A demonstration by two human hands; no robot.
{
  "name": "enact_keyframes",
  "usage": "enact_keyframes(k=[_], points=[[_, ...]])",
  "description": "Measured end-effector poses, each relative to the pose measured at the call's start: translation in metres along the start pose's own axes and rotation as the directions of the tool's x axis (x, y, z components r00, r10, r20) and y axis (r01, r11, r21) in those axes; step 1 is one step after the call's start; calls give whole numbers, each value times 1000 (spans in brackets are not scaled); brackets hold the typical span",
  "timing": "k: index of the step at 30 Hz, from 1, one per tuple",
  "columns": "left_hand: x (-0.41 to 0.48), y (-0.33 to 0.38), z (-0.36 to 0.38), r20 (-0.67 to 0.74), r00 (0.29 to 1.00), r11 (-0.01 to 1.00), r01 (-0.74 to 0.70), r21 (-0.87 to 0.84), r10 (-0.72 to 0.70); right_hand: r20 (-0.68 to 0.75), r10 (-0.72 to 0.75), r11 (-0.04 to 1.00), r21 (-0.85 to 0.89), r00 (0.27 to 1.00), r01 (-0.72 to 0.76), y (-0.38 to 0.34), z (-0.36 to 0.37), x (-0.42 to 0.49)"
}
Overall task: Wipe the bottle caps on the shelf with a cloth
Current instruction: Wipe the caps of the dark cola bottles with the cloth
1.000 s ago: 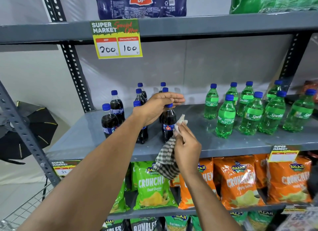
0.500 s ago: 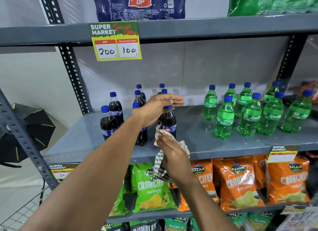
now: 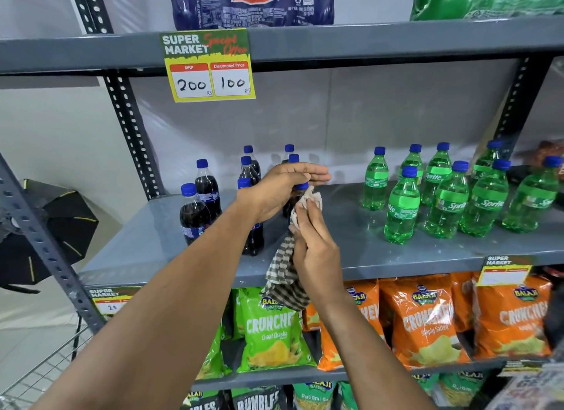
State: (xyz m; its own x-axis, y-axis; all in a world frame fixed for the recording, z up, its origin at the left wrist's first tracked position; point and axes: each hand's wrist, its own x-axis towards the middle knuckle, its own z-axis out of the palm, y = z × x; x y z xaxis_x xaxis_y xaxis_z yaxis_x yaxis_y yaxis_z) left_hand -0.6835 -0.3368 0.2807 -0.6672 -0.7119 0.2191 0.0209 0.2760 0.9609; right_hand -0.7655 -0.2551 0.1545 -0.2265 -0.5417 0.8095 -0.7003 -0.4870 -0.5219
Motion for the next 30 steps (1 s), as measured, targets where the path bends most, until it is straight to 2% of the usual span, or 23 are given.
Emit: enact_keyframes(k=[9,13,19,23,26,30], points=[[0,-1,1,-13,1000,1000,-23,9,23,59,142,989,-49,988,-140,-9,-2,-15],[-1,-2,1,-33,999,1000,-23,-7,23,149,268,959,-136,952,-249,-4,-5,-31],[3,-5,0,-30,999,999,-38,-21,38,194,275,937,-273,942,-217,0,-19,-32],[8,-1,0,-14,1000,1000,-9,15,9,161,284,954,-143,945,-262,-3,-37,-31],[16,7,1,-31,999,995,-10,102,13,71,288,957,-60,955,-284,2,-57,-40],[27,30,8,-43,988,962,-137,235,151,-48,334,942,12,941,-334,14,-95,-51]])
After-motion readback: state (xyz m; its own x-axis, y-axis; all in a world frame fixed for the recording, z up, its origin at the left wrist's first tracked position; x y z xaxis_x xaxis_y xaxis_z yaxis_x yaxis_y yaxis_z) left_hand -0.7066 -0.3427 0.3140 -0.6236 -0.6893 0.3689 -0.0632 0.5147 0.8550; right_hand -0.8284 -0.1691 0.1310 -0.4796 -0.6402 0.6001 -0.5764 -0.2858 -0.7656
